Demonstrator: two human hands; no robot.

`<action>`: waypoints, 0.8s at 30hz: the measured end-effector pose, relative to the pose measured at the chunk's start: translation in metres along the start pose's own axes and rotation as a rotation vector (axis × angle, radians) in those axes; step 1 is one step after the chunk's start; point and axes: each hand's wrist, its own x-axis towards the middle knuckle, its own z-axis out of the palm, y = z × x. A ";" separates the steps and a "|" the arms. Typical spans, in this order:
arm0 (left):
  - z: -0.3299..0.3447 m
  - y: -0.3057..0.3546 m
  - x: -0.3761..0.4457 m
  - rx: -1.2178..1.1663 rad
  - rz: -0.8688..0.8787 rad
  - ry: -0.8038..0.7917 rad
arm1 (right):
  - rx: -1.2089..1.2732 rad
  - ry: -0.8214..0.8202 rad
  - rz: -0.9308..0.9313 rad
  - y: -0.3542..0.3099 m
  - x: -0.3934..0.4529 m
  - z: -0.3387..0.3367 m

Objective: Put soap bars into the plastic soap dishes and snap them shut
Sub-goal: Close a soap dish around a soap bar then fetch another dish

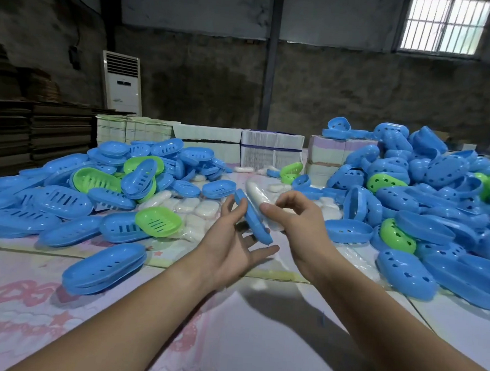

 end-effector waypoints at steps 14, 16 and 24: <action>-0.005 -0.006 0.007 0.026 0.073 -0.078 | -0.248 -0.146 -0.120 -0.004 -0.004 -0.005; -0.006 -0.005 0.007 0.061 0.092 -0.069 | -0.302 -0.144 -0.130 -0.004 -0.002 -0.006; -0.003 0.007 0.005 -0.089 0.096 -0.010 | -0.421 -0.200 -0.132 -0.004 0.011 -0.024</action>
